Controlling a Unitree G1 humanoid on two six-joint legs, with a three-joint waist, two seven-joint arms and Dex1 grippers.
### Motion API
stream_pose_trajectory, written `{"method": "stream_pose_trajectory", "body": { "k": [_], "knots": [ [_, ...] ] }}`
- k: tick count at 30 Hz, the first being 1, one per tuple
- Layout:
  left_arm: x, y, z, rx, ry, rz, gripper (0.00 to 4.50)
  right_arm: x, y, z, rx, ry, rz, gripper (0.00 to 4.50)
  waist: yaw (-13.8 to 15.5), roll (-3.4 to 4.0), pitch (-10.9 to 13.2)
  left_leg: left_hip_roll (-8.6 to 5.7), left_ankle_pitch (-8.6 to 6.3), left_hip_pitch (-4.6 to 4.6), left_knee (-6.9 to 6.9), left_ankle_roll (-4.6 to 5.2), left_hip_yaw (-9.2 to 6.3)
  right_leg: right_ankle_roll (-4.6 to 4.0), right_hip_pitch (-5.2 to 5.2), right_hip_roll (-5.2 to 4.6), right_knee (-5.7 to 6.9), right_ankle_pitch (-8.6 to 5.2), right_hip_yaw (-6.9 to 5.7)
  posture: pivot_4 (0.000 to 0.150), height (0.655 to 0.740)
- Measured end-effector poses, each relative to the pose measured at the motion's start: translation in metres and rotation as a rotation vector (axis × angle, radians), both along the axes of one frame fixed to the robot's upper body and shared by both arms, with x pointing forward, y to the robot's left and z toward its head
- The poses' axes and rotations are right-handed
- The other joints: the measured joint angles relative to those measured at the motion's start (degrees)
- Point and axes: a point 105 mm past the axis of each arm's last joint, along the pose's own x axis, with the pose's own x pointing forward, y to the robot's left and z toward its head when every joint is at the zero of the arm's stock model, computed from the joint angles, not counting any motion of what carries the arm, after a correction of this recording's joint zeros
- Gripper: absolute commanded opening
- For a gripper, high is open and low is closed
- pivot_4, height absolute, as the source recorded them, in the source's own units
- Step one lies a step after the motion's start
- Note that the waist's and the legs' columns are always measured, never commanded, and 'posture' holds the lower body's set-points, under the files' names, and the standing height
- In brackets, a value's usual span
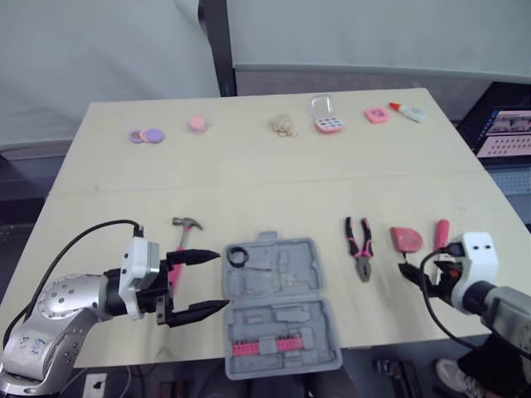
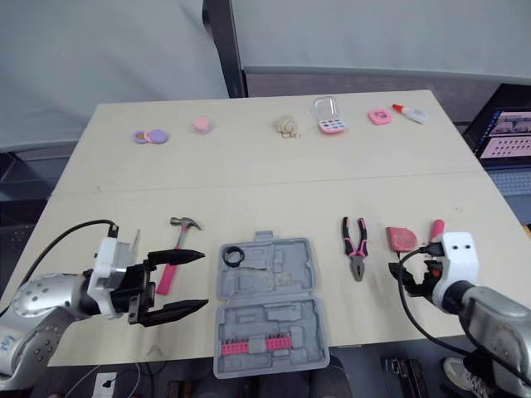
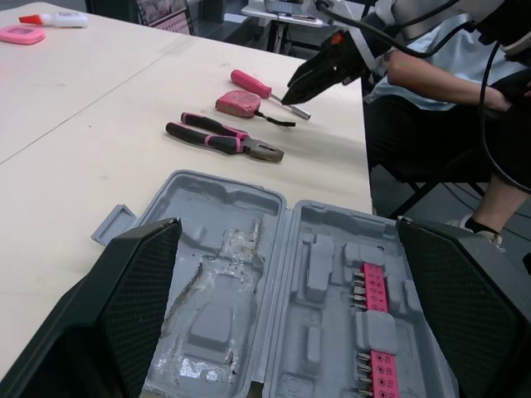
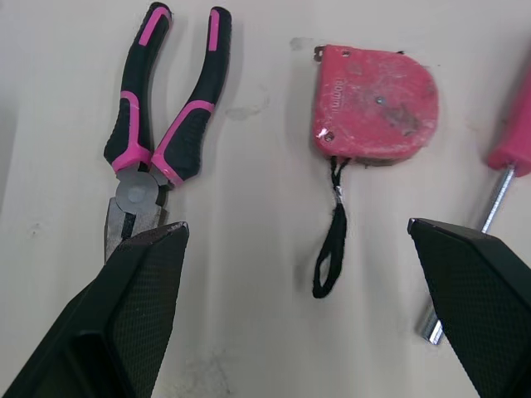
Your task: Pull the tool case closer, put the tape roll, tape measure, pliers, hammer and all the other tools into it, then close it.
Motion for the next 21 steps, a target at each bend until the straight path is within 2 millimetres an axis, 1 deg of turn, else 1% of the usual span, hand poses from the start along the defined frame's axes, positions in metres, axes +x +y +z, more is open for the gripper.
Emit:
{"method": "stream_pose_trajectory", "body": {
  "k": [4,8,15,21],
  "knots": [
    [0.002,-0.004,0.001,0.002,0.001,0.005,4.45,0.009,-0.002,-0.011,-0.009,0.037,-0.031,4.50,0.0,0.02,0.0,0.00,0.00,-0.01,-0.01,0.00,-0.01,0.00,-0.02,0.01,0.01,0.00,0.00,0.150,0.7400],
    [0.001,-0.007,0.003,0.008,-0.005,0.004,4.45,0.014,-0.012,-0.022,-0.040,0.069,-0.081,4.50,-0.1,0.02,0.0,0.00,0.01,-0.01,-0.01,-0.01,0.02,0.00,-0.03,0.01,0.00,0.00,0.00,0.150,0.7400],
    [-0.001,-0.008,0.001,0.013,0.007,0.018,4.45,0.025,-0.008,-0.031,-0.043,0.075,-0.081,4.50,-0.2,0.04,0.0,0.02,0.01,-0.02,-0.01,-0.03,0.02,0.00,-0.03,0.03,-0.01,0.00,0.00,0.150,0.7400],
    [-0.004,-0.010,0.001,0.015,0.010,0.017,4.45,0.034,-0.012,-0.033,-0.063,0.073,-0.097,4.50,-0.2,0.07,0.0,0.03,0.01,-0.02,-0.01,-0.04,0.02,0.00,-0.03,0.03,-0.01,0.00,-0.01,0.150,0.7400]
  ]
}}
